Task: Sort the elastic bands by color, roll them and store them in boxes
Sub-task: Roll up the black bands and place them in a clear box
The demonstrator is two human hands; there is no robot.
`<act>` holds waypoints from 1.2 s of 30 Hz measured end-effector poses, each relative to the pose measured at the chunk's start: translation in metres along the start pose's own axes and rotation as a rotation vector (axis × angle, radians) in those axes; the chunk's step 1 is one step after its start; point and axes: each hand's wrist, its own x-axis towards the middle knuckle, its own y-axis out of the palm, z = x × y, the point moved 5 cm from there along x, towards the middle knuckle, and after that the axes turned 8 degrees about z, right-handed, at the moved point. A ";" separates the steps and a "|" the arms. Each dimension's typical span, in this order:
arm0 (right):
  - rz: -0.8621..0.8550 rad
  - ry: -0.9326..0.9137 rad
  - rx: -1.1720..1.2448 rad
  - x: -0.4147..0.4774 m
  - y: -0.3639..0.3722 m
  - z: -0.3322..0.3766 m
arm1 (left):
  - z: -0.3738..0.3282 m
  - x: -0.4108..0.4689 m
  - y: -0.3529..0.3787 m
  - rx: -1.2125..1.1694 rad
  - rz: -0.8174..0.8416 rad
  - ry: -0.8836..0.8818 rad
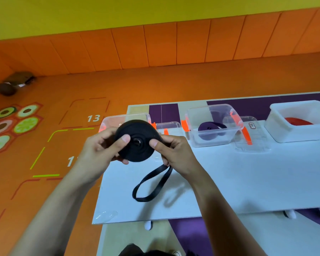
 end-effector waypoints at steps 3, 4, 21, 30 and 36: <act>-0.058 -0.014 0.047 0.002 0.002 -0.002 | 0.007 -0.001 0.009 -0.173 -0.010 -0.063; -0.070 -0.011 0.057 0.002 0.002 -0.002 | 0.009 -0.003 0.013 -0.234 0.011 -0.078; 0.168 0.129 -0.037 0.013 0.000 -0.018 | 0.014 0.014 -0.002 0.270 0.260 -0.085; 0.148 0.234 0.089 0.022 0.004 -0.054 | 0.056 -0.001 -0.020 0.000 -0.099 -0.130; 0.160 0.214 -0.060 0.047 0.021 -0.057 | 0.084 -0.011 -0.023 -0.313 -0.167 -0.308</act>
